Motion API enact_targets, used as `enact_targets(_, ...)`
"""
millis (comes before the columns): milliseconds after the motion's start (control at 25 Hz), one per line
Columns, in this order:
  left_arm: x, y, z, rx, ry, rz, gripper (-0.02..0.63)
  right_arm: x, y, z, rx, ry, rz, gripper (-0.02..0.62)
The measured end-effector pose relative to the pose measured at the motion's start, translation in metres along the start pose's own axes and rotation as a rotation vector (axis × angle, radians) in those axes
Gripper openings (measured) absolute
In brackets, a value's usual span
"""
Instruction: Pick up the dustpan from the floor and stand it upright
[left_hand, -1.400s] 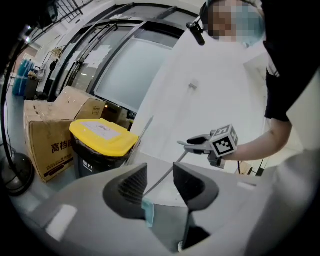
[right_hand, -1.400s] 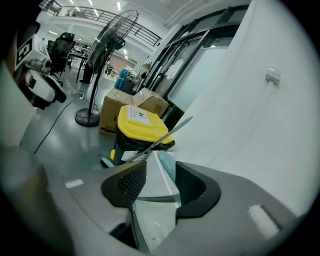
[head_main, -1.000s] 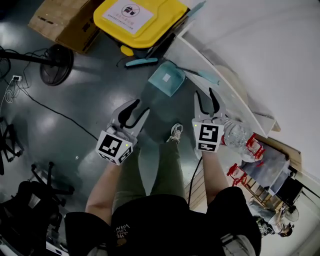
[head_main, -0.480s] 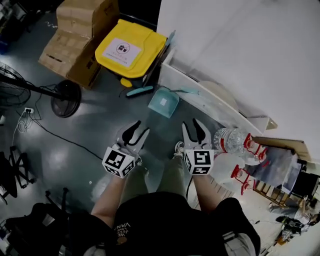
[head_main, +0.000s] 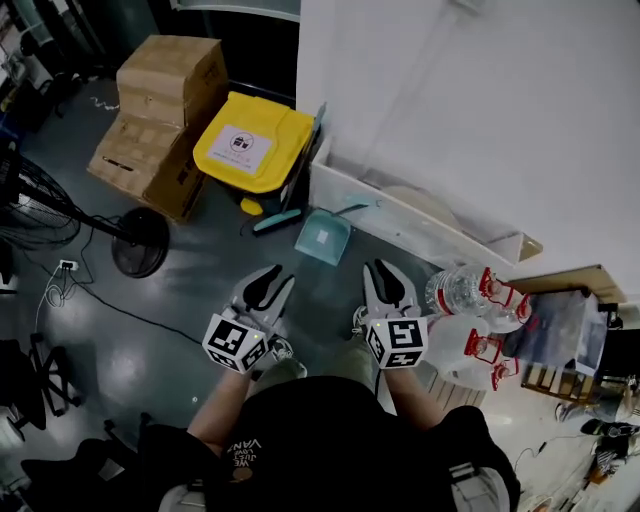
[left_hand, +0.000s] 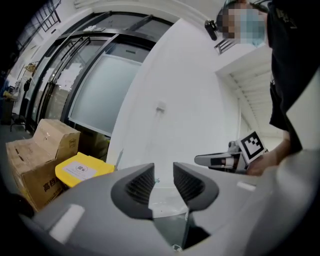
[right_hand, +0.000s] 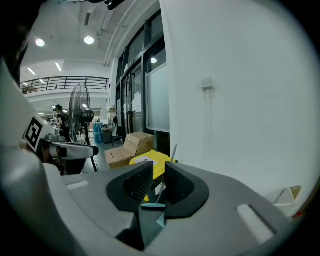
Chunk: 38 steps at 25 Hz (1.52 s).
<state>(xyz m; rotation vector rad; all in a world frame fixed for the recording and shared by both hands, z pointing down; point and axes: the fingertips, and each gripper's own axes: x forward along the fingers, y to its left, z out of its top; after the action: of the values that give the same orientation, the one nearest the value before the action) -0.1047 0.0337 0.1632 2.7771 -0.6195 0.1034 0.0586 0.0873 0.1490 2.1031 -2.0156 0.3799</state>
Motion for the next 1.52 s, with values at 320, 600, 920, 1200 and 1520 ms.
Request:
enact_targets(320, -0.034, -0.007, 0.03, 0.04, -0.032, -0.018, 0.17, -0.038, 0.021, 0.035, 0.02, -0.076, -0.003, 0.02)
enact_targets(600, -0.066, -0.006, 0.037, 0.086, -0.014, -0.011, 0.142, -0.063, 0.036, 0.041, 0.039, -0.099, 0.017, 0.003)
enact_targets(920, -0.093, -0.008, 0.044, 0.122, -0.034, 0.021, 0.099, -0.076, 0.064, 0.02, 0.072, -0.053, 0.067, 0.003)
enact_targets(1200, -0.108, -0.014, 0.04, 0.117, -0.051, 0.033, 0.054, -0.075, 0.075, 0.008, 0.058, -0.014, 0.092, 0.002)
enact_targets(1520, -0.116, -0.013, 0.038, 0.119, -0.061, 0.055, 0.054, -0.069, 0.091, 0.008, 0.025, -0.016, 0.142, 0.002)
